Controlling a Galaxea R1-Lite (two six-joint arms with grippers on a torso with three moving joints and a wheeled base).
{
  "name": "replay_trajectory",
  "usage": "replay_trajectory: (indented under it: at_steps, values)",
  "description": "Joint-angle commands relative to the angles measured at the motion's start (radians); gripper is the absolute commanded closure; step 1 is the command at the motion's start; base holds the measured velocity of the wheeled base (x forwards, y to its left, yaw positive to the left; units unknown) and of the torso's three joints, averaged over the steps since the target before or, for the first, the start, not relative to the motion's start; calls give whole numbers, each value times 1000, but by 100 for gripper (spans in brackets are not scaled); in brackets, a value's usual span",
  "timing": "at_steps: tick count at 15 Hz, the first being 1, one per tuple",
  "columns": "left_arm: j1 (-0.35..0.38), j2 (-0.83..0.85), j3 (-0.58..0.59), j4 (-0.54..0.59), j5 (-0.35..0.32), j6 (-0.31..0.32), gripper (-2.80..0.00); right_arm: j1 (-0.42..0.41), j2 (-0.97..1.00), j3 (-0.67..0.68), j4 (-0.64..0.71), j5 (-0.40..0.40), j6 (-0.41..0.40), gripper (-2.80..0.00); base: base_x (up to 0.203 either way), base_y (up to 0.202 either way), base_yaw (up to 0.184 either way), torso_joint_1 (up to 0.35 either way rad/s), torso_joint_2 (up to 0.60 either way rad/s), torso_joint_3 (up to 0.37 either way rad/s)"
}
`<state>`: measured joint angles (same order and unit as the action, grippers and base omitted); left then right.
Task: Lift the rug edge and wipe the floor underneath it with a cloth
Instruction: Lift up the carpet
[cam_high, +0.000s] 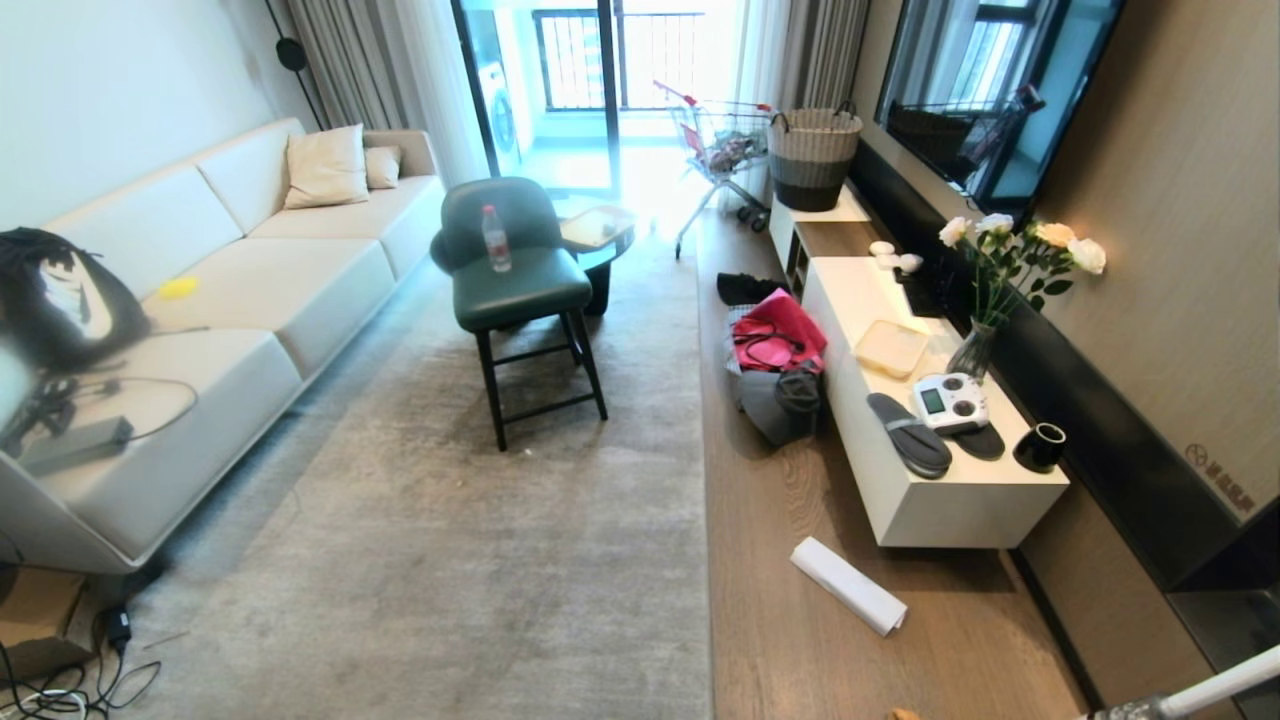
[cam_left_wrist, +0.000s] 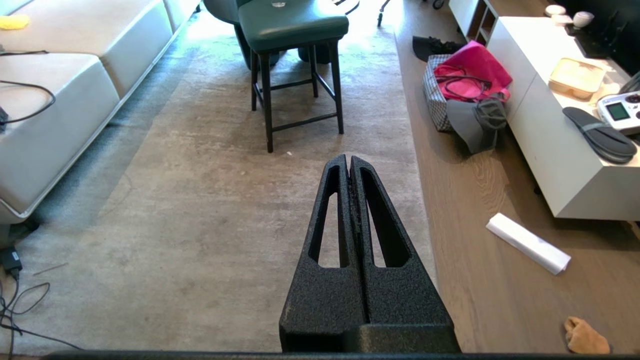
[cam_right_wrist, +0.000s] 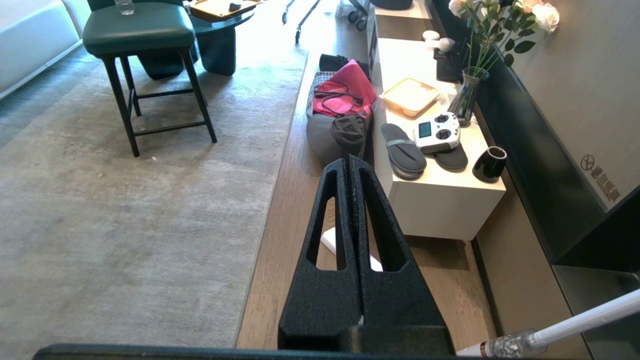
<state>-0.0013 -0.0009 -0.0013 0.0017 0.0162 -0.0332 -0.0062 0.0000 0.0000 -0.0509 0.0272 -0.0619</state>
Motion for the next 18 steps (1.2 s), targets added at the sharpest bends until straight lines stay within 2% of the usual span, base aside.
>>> replay_trajectory:
  at_steps: [1,18]
  values:
    - [1,1,0,0,1,-1,0,0,0,0,-1,0,-1,0,0,0,0,0,0,0]
    - [0,1,0,0,1,-1,0,0,0,0,-1,0,1,0,0,0,0,0,0,0]
